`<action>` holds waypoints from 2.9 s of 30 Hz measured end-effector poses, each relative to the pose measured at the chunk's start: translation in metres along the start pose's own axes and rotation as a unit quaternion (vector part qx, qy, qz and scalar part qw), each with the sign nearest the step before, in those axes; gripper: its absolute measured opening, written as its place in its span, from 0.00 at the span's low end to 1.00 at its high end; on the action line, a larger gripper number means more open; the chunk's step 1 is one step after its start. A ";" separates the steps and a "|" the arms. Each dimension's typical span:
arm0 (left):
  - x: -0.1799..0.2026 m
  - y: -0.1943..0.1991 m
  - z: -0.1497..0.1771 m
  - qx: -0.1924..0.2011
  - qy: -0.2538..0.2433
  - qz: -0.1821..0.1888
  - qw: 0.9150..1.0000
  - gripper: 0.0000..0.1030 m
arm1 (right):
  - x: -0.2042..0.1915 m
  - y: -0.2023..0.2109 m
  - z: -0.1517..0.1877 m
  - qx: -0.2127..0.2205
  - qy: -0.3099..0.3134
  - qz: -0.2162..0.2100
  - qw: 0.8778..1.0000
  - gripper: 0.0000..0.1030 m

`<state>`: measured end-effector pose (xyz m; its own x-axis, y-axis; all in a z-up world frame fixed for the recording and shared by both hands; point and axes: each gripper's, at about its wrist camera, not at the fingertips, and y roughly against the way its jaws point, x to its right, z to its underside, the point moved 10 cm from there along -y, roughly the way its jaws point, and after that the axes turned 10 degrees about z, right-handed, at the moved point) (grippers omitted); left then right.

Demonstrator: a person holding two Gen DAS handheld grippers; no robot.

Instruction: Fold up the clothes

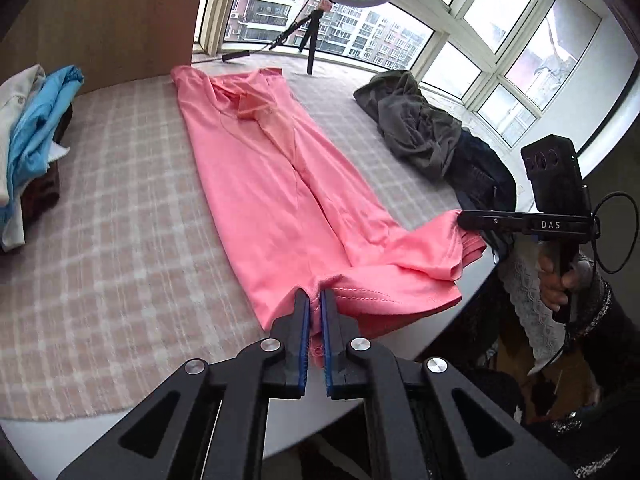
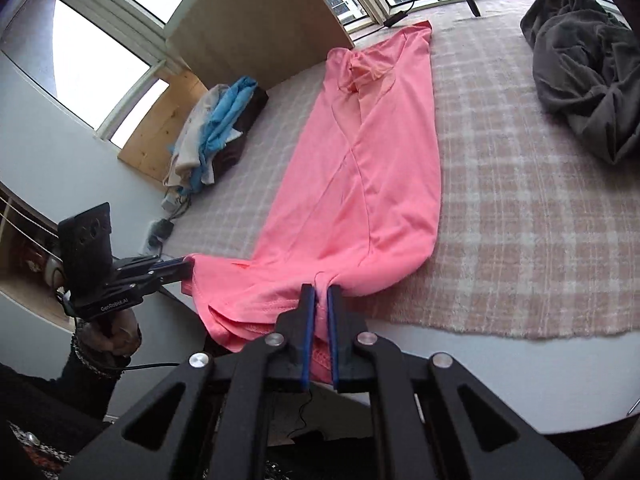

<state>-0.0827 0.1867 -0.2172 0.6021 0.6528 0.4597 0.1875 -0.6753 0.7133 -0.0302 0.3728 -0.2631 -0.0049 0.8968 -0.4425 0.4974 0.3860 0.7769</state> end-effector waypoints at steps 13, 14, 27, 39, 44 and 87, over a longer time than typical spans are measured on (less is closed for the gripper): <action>-0.126 -0.069 -0.099 -0.034 0.045 -0.097 0.994 0.36 | 0.094 -0.106 -0.161 -0.067 -0.051 0.046 0.995 0.31; -0.124 -0.069 -0.094 -0.035 0.037 -0.098 0.994 0.36 | 0.092 -0.101 -0.162 -0.050 -0.035 0.038 0.997 0.31; -0.124 -0.135 -0.120 -0.059 -0.102 -0.109 0.987 0.36 | 0.087 -0.161 -0.146 -0.074 0.133 0.093 0.984 0.38; -0.169 -0.104 -0.130 -0.035 0.038 -0.091 0.995 0.35 | 0.105 -0.161 -0.175 -0.061 0.056 0.091 0.992 0.14; -0.134 -0.091 -0.108 -0.051 -0.008 -0.086 0.995 0.36 | 0.098 -0.138 -0.170 -0.030 0.068 0.103 0.992 0.26; -0.030 -0.110 -0.003 -0.132 -0.193 -0.054 0.971 0.56 | 0.034 -0.092 -0.025 -0.069 0.245 0.122 0.959 0.44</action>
<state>-0.1234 0.2423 -0.3075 0.8456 0.5033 0.1778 0.0919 -0.4653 0.8803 -0.0979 0.3730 -0.3382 -0.3273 0.9449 -0.0021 0.4155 0.1459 0.8978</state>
